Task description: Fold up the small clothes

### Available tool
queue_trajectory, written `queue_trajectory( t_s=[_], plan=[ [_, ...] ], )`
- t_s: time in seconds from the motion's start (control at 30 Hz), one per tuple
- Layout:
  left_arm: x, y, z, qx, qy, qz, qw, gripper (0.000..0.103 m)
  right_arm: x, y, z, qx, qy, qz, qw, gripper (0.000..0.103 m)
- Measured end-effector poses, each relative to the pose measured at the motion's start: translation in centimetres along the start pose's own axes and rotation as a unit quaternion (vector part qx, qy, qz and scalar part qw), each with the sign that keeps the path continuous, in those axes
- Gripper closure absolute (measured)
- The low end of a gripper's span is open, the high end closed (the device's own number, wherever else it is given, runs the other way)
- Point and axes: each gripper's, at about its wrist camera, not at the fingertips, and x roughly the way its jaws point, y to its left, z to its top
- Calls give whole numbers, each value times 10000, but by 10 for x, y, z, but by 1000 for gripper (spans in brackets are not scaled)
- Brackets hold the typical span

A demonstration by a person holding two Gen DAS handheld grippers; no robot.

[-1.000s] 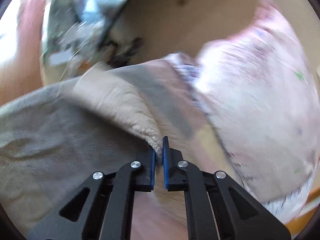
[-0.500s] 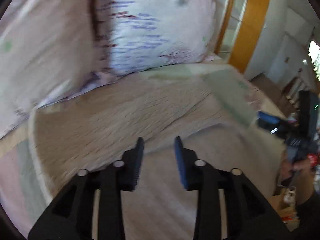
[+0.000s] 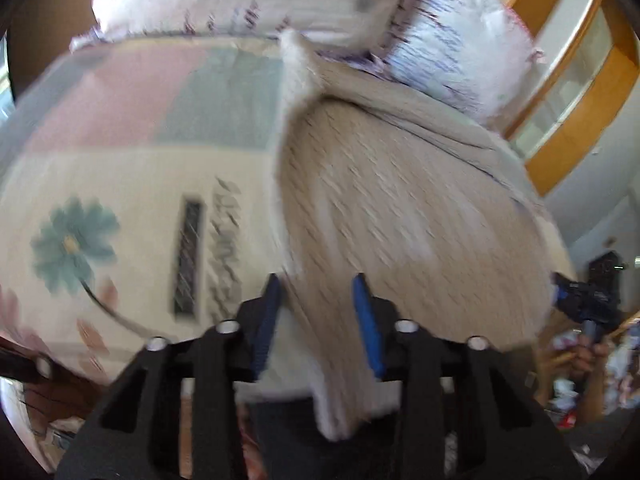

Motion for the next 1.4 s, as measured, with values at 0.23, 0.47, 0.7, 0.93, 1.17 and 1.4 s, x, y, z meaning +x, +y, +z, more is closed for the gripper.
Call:
queue_trajectory(
  t_s=[0.23, 0.47, 0.7, 0.93, 1.17, 1.4],
  plan=[
    [-3, -11, -27, -229, -10, -513, 9984, 91, 7, -5, -29, 287, 92, 754, 9967, 94],
    [-28, -3, 51, -404, -879, -823, 9919, 96, -4, 58, 49, -509, -926, 1610, 9813, 95],
    [-2, 2, 217, -189, -1692, 105, 9853, 97, 39, 84, 189, -460, -1910, 1606, 9673, 95],
    [123, 18, 286, -528, -495, 345, 9968, 81, 126, 0, 260, 1036, -1898, -614, 9744, 61],
    [97, 53, 262, -742, -666, -62, 9950, 25, 108, -10, 250, 453, -2486, -381, 9668, 5],
    [147, 63, 241, -1346, 170, -920, 9865, 51, 115, -9, 254, 421, -2257, -238, 9730, 5]
  ],
)
